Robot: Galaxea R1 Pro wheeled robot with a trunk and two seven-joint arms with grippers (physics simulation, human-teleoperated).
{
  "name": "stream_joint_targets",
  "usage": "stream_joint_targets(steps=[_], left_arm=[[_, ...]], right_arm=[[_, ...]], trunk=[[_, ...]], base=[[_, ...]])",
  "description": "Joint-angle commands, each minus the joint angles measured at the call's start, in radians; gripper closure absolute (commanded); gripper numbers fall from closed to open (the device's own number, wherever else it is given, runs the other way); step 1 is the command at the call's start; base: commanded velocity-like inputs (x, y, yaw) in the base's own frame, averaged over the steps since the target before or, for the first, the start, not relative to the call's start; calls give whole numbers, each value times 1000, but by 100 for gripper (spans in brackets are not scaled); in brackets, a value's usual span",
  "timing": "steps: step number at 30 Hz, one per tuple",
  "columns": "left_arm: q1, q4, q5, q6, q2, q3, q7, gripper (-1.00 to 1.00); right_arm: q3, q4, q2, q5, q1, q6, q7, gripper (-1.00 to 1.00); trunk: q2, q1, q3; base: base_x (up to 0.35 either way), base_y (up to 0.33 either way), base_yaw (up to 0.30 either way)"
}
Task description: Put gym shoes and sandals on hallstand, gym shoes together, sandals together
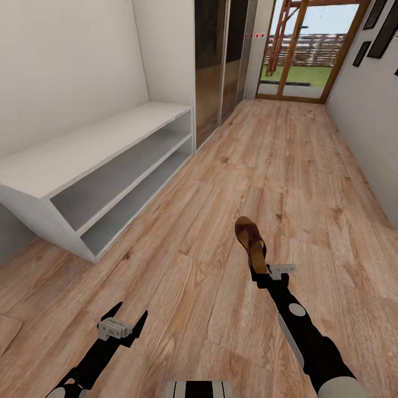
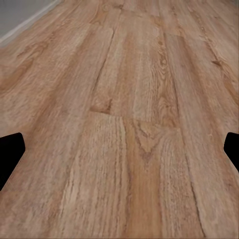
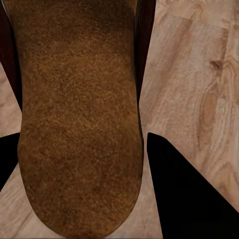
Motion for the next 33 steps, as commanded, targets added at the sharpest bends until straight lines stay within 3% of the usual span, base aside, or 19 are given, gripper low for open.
stream_joint_targets(steps=[1,33], left_arm=[[0,0,-1,0,0,0,0,-100],[0,0,-6,-1,0,3,7,-100]], right_arm=[[0,0,0,-3,0,0,1,100],[-3,-1,0,-3,0,0,0,100]], trunk=[[0,0,0],[0,0,34]], base=[[0,75,-27],[0,12,-172]])
